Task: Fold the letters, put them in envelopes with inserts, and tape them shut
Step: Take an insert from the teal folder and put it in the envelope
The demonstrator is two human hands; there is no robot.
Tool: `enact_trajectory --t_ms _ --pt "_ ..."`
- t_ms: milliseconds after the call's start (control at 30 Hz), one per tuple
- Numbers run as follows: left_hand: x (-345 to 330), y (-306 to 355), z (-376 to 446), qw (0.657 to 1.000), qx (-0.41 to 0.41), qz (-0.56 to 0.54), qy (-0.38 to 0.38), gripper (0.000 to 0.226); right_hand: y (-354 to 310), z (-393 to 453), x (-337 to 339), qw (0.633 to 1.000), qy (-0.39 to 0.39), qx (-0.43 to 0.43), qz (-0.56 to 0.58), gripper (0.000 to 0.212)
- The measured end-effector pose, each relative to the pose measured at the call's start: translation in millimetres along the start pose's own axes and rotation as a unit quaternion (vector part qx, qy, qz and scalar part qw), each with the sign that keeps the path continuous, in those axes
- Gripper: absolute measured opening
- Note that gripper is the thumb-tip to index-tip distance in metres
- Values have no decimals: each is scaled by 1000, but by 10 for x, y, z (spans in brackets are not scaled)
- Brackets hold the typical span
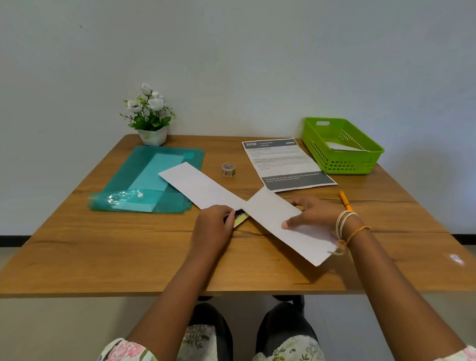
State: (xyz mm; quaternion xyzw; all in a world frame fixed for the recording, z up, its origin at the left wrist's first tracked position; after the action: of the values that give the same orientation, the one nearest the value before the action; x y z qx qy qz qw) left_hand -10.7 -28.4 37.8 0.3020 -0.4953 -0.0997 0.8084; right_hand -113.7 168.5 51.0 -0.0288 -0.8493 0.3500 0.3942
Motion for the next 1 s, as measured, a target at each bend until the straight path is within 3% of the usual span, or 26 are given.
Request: enact_trajectory --t_ms 200,700,800,1000 --pt "20 -30 12 1000 14 -7 16 23 34 42 -65 999 -15 -38 28 49" --pt "17 -6 4 1000 -15 -15 19 21 -134 82 -320 987 -122 -70 79 19" --pt "18 14 -2 999 -26 -20 13 22 -221 124 -348 989 -109 -71 77 23" --pt "15 54 -9 999 -44 -30 2 23 -381 290 -339 996 -3 -23 86 41"
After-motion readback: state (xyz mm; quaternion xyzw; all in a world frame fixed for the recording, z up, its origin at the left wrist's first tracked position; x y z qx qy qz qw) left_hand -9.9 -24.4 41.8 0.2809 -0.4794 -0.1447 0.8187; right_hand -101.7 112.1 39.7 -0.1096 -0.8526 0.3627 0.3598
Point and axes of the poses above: each hand's wrist, its own z-axis towards the middle knuckle, its own x-axis out of the back of the hand, y = z × x, the point moved 8 cm from there along z, towards the middle knuckle, and after that the axes turned 6 degrees about -y, right-handed, at the moved point
